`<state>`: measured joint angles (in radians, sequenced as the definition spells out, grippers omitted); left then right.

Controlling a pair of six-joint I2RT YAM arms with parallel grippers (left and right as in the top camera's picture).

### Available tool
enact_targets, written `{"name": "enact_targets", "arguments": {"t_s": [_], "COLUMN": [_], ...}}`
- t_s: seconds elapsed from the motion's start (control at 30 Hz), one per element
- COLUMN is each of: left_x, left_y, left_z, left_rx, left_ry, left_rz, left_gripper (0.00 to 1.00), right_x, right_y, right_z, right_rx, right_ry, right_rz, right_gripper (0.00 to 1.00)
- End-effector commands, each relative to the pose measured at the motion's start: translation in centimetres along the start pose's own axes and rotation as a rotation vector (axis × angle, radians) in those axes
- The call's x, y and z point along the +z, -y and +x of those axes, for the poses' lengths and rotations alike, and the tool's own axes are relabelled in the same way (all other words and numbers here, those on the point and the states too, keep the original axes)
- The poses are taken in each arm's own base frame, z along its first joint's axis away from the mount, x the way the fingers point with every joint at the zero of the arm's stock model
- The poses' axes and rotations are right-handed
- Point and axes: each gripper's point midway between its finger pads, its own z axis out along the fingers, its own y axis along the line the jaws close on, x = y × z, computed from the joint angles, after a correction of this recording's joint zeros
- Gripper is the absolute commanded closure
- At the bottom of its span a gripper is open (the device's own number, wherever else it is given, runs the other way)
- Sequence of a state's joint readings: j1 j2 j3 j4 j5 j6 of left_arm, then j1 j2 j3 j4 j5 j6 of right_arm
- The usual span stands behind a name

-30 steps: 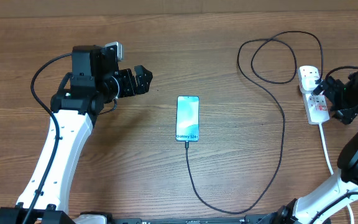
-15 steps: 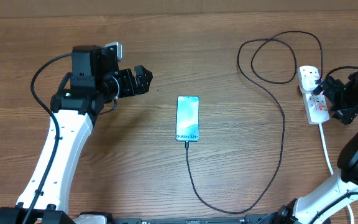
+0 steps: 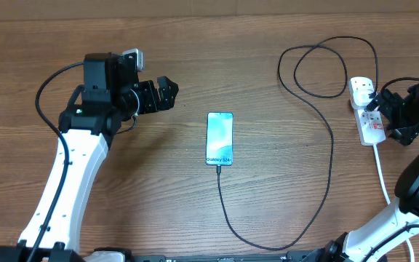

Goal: Plug charger to phone and switch on socket

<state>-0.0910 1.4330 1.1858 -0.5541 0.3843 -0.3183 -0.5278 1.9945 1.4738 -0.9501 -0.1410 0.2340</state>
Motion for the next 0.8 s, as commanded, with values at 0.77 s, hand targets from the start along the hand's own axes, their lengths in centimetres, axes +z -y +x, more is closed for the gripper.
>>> {"name": "enact_targets", "arguments": {"t_s": [0.77], "left_x": [-12.7], "left_y": [0.3], "left_z": [-2.3], "left_rx": [0.073], "left_ry": [0.36], "left_rz": [-0.201], "left_gripper": [0.0], "right_x": [-1.7], "right_y": [-0.5], "right_z": [-1.3], "right_rx": [-0.016], "right_ry": [0.059], "right_rz": [-0.009], "right_gripper": [0.0]}}
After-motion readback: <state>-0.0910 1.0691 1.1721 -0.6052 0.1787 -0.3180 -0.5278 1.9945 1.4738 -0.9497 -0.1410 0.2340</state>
